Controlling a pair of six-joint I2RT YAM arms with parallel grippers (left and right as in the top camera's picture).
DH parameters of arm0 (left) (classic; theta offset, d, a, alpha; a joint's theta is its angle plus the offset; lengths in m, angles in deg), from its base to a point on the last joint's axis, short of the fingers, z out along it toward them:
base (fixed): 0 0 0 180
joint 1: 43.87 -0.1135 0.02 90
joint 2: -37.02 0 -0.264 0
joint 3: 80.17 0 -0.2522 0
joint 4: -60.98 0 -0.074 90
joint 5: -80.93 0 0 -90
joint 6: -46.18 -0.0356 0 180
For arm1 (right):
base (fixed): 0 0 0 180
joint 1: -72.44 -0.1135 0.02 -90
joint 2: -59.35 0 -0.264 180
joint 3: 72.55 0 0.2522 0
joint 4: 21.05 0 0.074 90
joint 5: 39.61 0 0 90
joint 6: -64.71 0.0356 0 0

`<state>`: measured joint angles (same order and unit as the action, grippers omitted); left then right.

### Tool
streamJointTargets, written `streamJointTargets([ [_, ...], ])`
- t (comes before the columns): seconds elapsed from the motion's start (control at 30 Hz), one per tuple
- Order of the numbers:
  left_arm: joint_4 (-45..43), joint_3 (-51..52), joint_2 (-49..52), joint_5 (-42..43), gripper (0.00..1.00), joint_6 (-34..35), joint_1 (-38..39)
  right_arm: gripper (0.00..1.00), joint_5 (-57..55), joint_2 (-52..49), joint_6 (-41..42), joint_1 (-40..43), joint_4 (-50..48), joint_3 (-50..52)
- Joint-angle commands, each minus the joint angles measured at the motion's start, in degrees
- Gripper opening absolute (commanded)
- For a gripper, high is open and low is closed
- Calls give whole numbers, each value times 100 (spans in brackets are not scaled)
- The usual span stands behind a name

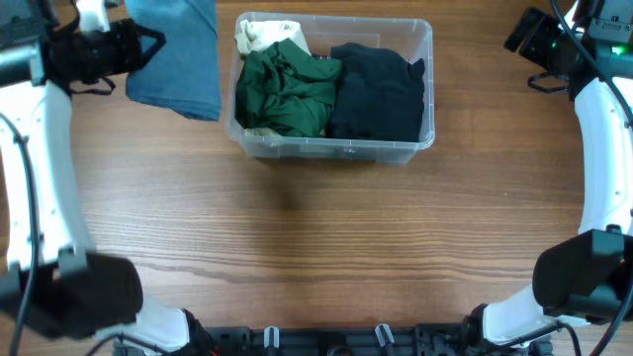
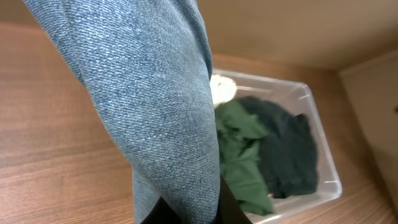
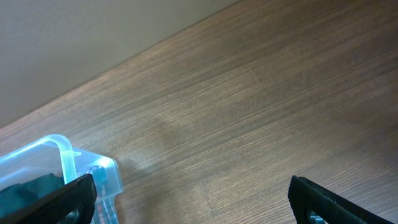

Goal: Pack container
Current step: 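Lift the light-blue garment and carry it right over the bin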

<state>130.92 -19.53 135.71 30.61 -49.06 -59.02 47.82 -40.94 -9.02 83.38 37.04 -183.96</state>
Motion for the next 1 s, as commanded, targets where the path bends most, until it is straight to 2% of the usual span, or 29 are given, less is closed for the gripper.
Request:
streamJointTargets([
  [0.0, -31, -59, -704, 295, 4, 332, 2, 100, 28, -76, 42, -15, -13, 52],
  [0.23, 17, -57, -702, 739, 4, 474, 688, 100, 28, -76, 39, -15, -13, 52],
  [0.47, -699, -57, -533, 750, 4, 1038, 1322, 100, 28, -76, 42, -15, -13, 52],
  [0.67, -1163, -57, -107, 1204, 4, 1220, 1574, 100, 28, -76, 39, -15, -13, 52],
  [0.97, -1561, -57, 678, 1311, 4, 1316, 1775, 100, 28, -76, 42, -15, -13, 52],
])
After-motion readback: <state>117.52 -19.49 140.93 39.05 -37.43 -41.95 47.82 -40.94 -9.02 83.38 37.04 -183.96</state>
